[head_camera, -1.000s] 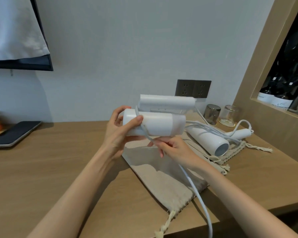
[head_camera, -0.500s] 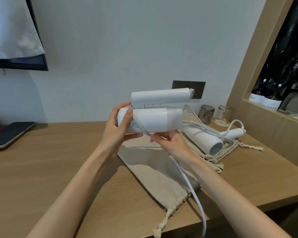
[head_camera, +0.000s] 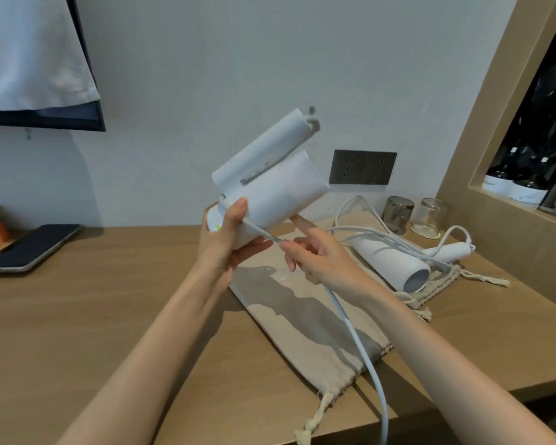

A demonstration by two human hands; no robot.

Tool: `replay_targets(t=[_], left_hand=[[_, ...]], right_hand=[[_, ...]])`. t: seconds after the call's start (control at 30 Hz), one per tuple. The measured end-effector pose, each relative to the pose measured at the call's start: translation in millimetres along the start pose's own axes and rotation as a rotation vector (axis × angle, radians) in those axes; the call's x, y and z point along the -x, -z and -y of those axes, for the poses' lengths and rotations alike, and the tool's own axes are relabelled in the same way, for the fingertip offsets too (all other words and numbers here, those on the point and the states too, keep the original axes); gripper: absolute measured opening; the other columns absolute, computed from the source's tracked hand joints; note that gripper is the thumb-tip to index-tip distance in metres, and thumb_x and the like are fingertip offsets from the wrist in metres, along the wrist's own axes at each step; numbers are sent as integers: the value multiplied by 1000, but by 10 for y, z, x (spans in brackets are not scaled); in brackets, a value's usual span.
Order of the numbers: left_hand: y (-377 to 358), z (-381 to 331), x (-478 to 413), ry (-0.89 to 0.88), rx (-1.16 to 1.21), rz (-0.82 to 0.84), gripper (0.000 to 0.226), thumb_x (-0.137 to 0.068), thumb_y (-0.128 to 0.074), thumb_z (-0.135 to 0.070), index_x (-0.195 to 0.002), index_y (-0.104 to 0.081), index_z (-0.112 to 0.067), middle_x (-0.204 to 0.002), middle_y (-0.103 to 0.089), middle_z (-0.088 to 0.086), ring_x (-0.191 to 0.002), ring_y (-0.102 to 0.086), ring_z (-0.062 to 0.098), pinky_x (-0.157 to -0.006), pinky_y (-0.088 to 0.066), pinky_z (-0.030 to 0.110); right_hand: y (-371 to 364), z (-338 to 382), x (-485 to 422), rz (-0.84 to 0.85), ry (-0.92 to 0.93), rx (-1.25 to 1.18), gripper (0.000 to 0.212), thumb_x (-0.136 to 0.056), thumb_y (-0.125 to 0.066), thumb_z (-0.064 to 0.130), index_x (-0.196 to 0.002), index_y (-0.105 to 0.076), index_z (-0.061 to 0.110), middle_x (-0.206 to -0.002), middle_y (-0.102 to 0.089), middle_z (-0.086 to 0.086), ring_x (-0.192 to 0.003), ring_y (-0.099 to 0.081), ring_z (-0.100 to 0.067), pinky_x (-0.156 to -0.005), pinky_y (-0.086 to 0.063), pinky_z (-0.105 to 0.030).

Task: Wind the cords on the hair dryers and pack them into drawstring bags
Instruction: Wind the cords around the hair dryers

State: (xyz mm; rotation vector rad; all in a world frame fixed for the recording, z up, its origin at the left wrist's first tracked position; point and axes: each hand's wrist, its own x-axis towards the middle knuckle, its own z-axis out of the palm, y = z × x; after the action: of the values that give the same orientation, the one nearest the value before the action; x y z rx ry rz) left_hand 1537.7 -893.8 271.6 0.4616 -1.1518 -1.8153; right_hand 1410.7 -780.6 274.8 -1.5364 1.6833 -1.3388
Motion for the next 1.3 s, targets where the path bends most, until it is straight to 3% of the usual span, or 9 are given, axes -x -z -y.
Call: replay_targets(t=[0.1, 0.27, 0.37, 0.5, 0.7, 0.9, 1.0, 1.1, 1.3], left_hand=[[37, -57, -11, 11, 102, -43, 70, -53, -76, -44, -114, -56, -16, -97, -67, 8, -83, -69, 23, -63, -59, 37], [121, -159, -62, -50, 117, -139, 83, -48, -80, -43, -120, -52, -14, -103, -64, 8, -84, -68, 24, -58, -58, 33], [181, -158, -100, -93, 133, -196, 60, -69, -79, -32, -118, -48, -17, -110, -60, 9, -78, -70, 17, -60, -59, 35], [226, -149, -114, -41, 178, -246, 72, -69, -79, -38, -127, -46, -12, -108, -60, 9, -73, -69, 18, -61, -59, 34], [82, -131, 23, 146, 273, -53, 20, -88, -58, -38, -92, -56, -18, -90, -63, 1, -60, -69, 10, -60, -60, 30], [102, -58, 73, 64, -192, 428, 86, -37, -84, -60, -112, -53, -29, -101, -70, -8, -85, -70, 16, -60, -58, 34], [79, 5, 116, 65, -419, 487, 70, -51, -83, -43, -111, -51, -25, -110, -61, 4, -86, -69, 15, -59, -57, 35], [44, 118, 142, 36, -609, 520, 52, -66, -83, -21, -109, -55, -28, -109, -58, 2, -86, -66, 10, -59, -58, 33], [46, 264, 71, -107, -869, 435, 55, -50, -83, -46, -96, -54, -39, -92, -59, -20, -82, -61, 4, -71, -58, 32]], right_hand=[[33, -22, 11, 187, -108, -187, 38, -99, -49, 27, -136, -49, 33, -63, -43, -3, -51, -20, -13, -43, -16, -23], [363, -72, 238, 409, -310, -203, 33, -95, -48, 31, -124, -63, 23, -62, -27, 0, -54, -17, -12, -45, -12, -23], [712, 31, 408, 366, -357, -121, 33, -94, -49, 28, -122, -65, 22, -64, -23, -1, -53, -16, -11, -42, -14, -20], [1014, 217, 542, 166, -320, -5, 33, -86, -56, 34, -109, -72, 17, -60, -20, 0, -50, -14, -10, -43, -12, -23], [944, 167, 446, 17, -327, 330, 24, -92, -59, 35, -94, -76, 19, -46, -28, 8, -46, -16, -11, -45, -13, -25], [927, 11, 194, -226, -382, 480, 35, -84, -68, 41, -53, -69, 25, -79, -59, -28, -48, -27, -12, -43, -24, -23], [1029, 84, 55, -310, -409, 403, 32, -89, -66, 19, -57, -67, 20, -55, -44, -5, -48, -33, -13, -45, -29, -24], [1045, 274, -4, -248, -377, 462, 19, -82, -72, 37, -77, -76, 19, -52, -40, 2, -48, -29, -11, -43, -25, -20], [858, 541, -35, -168, -264, 489, 23, -84, -69, 39, -78, -78, 18, -41, -22, 7, -39, -21, -8, -38, -19, -17]])
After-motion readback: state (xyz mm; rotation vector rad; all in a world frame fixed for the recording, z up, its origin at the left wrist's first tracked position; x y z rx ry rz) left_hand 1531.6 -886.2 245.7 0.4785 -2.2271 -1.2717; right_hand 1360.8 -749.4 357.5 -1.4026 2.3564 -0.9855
